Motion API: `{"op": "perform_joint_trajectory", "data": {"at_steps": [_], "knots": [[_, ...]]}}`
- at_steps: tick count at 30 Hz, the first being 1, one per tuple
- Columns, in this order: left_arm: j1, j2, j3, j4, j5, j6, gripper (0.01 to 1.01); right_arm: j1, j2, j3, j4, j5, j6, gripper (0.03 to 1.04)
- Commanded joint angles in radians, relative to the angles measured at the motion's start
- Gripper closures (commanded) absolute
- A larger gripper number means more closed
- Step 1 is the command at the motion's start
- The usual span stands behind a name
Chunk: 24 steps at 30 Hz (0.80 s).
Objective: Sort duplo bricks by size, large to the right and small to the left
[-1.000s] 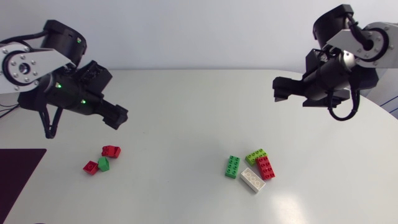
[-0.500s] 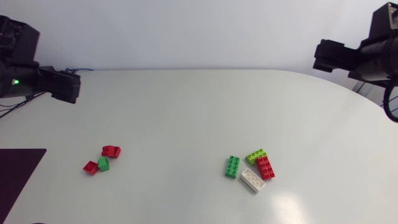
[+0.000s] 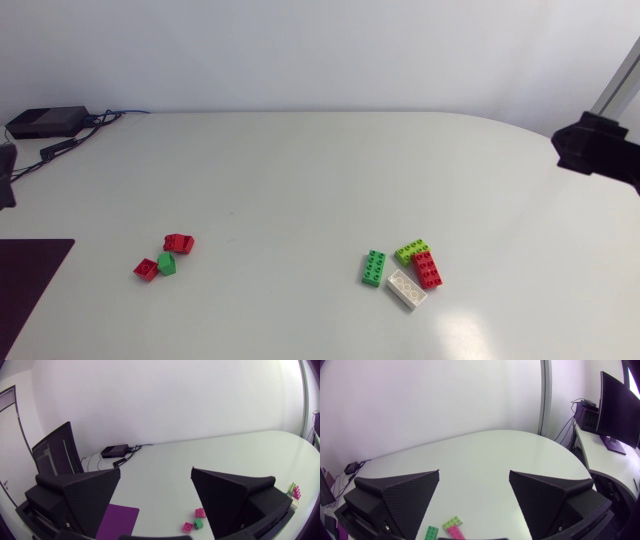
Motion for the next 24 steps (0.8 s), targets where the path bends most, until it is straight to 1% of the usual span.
{"op": "perform_joint_trajectory", "data": {"at_steps": [1,5,8,13,15,21,24], "knots": [[0.017,-0.046,-0.058,0.015,-0.007,0.003,0.049,0.011,-0.074,-0.068,0.032,0.007,-0.037,0.06],[0.033,-0.109,-0.098,0.027,0.0,0.006,0.049,0.014,-0.199,-0.143,0.076,0.004,-0.079,0.06],[0.03,-0.171,-0.145,0.064,0.002,0.017,0.049,0.014,-0.322,-0.227,0.17,0.007,-0.156,0.06],[0.02,-0.251,-0.23,0.143,0.011,0.038,0.046,0.014,-0.466,-0.373,0.282,0.009,-0.242,0.06],[0.016,-0.265,-0.256,0.17,0.016,0.046,0.046,0.017,-0.508,-0.424,0.332,0.007,-0.273,0.06],[-0.003,-0.299,-0.339,0.279,0.043,0.069,0.046,0.023,-0.58,-0.539,0.461,0.005,-0.319,0.06],[0.003,-0.313,-0.385,0.316,0.077,0.05,0.046,0.002,-0.588,-0.574,0.482,-0.024,-0.323,0.06]]}}
